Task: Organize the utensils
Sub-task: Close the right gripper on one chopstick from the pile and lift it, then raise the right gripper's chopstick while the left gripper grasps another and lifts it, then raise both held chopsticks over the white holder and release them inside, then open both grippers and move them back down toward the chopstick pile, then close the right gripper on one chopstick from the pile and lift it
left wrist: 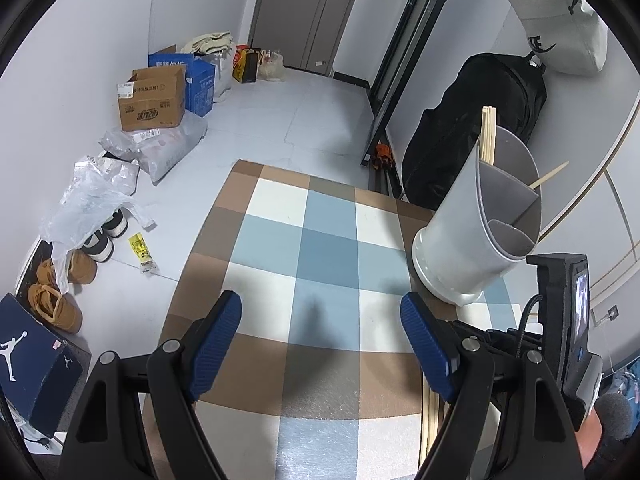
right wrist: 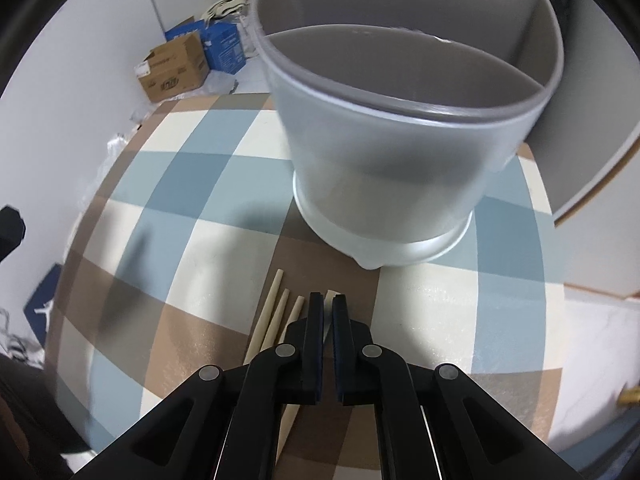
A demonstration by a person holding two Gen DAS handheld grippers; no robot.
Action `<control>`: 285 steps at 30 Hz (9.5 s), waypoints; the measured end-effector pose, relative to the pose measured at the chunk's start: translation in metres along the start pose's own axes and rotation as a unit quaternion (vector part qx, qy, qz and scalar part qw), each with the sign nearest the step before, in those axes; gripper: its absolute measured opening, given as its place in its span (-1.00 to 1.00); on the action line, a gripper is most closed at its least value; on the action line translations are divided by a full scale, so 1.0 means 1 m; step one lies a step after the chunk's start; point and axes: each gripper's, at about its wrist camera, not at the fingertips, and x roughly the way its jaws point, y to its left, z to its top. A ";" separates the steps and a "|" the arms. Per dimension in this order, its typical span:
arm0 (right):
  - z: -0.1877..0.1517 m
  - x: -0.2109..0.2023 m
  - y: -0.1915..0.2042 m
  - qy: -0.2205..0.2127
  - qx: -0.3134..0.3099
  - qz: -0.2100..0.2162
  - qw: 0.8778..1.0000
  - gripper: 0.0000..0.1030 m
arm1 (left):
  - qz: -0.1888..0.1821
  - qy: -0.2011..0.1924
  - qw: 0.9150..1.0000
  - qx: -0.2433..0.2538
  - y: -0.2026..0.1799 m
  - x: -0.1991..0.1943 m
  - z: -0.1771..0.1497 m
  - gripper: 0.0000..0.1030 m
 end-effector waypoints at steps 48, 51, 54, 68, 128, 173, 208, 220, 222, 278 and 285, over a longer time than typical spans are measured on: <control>-0.023 -0.129 -0.118 -0.234 0.156 0.125 0.951 -0.90 | 0.075 0.142 0.982 0.102 -0.074 0.071 -0.035 0.46; -0.024 -0.130 -0.118 -0.236 0.161 0.129 0.950 -0.90 | 0.084 0.152 0.980 0.096 -0.074 0.074 -0.031 0.43; -0.024 -0.131 -0.117 -0.238 0.161 0.129 0.949 -0.90 | 0.087 0.160 0.980 0.085 -0.081 0.083 -0.023 0.37; -0.025 -0.135 -0.123 -0.244 0.166 0.127 0.947 -0.90 | 0.059 0.163 0.982 0.079 -0.091 0.083 -0.022 -1.00; 0.137 -0.239 -0.109 -0.346 0.015 0.083 0.934 -0.90 | -0.150 -0.230 0.961 0.024 -0.121 -0.016 0.173 -1.00; 0.125 -0.154 -0.113 -0.277 -0.012 0.100 0.956 -0.90 | -0.201 -0.201 0.951 0.125 -0.144 0.006 0.128 -1.00; 0.077 -0.160 -0.149 -0.288 0.093 0.131 0.944 -0.94 | -0.231 -0.073 0.959 0.145 -0.141 0.019 0.113 -0.98; 0.029 -0.153 -0.137 -0.269 0.105 0.130 0.949 -0.20 | -0.189 -0.057 0.965 0.170 -0.134 -0.014 0.091 0.20; 0.021 -0.154 -0.133 -0.266 0.105 0.131 0.949 -0.06 | -0.171 -0.062 0.969 0.165 -0.126 -0.019 0.084 0.21; -0.011 0.009 0.011 -0.027 -0.052 0.020 0.998 -0.50 | 0.009 -0.019 1.000 0.023 0.003 -0.002 -0.010 0.60; -0.017 0.007 -0.001 -0.017 -0.036 0.030 0.999 -0.71 | 0.007 -0.021 0.999 0.028 -0.001 -0.002 -0.010 0.60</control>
